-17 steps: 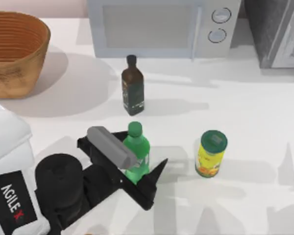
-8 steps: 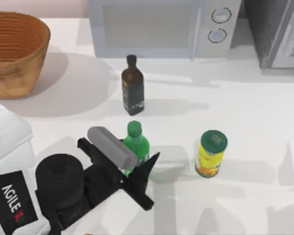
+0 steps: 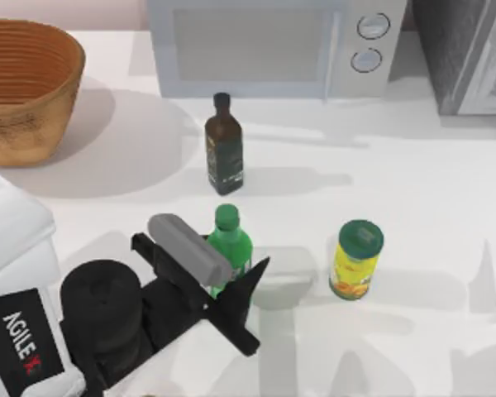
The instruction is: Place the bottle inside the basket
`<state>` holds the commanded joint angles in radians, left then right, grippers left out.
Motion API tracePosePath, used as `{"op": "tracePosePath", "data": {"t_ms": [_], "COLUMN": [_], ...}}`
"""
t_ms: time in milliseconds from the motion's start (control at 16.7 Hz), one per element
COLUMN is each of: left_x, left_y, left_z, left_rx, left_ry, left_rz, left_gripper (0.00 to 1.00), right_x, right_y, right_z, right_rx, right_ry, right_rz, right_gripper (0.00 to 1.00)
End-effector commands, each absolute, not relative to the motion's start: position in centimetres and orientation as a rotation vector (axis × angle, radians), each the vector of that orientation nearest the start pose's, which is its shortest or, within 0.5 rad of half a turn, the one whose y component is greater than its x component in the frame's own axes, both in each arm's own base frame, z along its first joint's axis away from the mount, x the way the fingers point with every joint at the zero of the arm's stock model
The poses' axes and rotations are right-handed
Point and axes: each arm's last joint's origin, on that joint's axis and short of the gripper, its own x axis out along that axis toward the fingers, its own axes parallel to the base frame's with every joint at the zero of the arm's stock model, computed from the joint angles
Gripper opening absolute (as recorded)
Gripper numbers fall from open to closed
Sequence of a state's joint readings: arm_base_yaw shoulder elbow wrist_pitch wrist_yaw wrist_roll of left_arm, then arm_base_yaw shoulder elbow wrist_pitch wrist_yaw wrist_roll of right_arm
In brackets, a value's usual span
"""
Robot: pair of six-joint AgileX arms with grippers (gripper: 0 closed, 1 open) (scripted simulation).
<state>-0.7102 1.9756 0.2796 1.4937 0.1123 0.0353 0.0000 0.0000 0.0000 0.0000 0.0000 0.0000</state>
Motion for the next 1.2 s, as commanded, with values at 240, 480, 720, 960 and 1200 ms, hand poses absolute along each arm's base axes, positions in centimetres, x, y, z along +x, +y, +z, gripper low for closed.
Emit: {"op": "tracePosePath", "data": {"t_ms": [240, 480, 720, 960, 1200], "left_x": [19.4, 22.6, 28.1, 33.1, 35.6], "left_y": [-16.7, -16.1, -14.0, -9.9, -3.8], "left_z": [7.2, 8.5, 12.4, 18.9, 25.3], "left_rx": [0.085, 0.106, 0.120, 0.111, 0.080], "left_ry": [0.188, 0.174, 0.152, 0.133, 0.157], "left_rz": [-0.798, -0.730, -0.609, -0.469, -0.296], "left_gripper": [0.00, 0.00, 0.00, 0.00, 0.00], "right_x": [10.6, 10.6, 10.6, 10.6, 10.6], "right_y": [-0.1, -0.1, -0.1, -0.1, -0.1], "right_z": [16.0, 16.0, 16.0, 16.0, 16.0], "right_rx": [0.000, 0.000, 0.000, 0.000, 0.000], "right_ry": [0.000, 0.000, 0.000, 0.000, 0.000], "right_rz": [0.000, 0.000, 0.000, 0.000, 0.000], "right_gripper": [1.00, 1.00, 1.00, 1.00, 1.00]}}
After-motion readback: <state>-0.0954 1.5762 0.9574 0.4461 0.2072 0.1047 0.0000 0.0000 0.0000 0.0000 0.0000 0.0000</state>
